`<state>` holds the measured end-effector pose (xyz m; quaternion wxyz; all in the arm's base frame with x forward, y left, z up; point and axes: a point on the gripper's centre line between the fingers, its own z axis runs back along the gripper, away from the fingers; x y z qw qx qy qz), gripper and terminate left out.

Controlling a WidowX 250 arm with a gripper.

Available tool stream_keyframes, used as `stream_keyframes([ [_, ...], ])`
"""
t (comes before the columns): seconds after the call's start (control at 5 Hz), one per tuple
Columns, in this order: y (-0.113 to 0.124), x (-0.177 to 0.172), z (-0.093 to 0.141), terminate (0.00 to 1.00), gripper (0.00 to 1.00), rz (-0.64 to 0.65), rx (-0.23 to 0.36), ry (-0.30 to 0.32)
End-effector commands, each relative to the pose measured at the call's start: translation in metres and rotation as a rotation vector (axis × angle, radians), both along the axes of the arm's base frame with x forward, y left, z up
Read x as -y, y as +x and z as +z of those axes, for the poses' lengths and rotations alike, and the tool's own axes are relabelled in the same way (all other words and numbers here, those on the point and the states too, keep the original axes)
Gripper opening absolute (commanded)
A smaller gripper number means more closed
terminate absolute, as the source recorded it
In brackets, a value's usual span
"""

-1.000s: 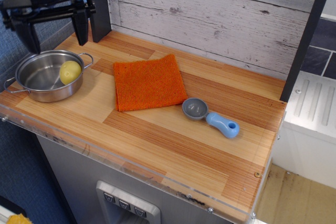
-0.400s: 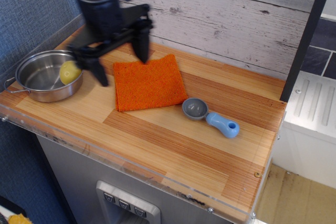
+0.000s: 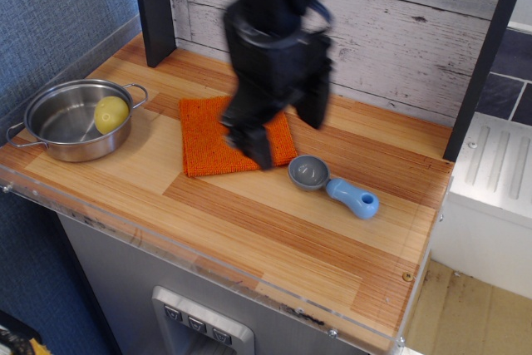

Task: Hold the blue spoon from right side of the table and place it above the orange cloth.

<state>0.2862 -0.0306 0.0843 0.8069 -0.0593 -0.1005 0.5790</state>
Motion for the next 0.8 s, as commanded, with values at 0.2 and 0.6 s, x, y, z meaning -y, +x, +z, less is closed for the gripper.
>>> stream_keyframes([
  [0.2, 0.028, 0.048, -0.024, 0.0, 1.0, 0.123, -0.021, -0.053],
  [0.6, 0.049, 0.044, -0.052, 0.0, 1.0, 0.112, -0.057, -0.049],
])
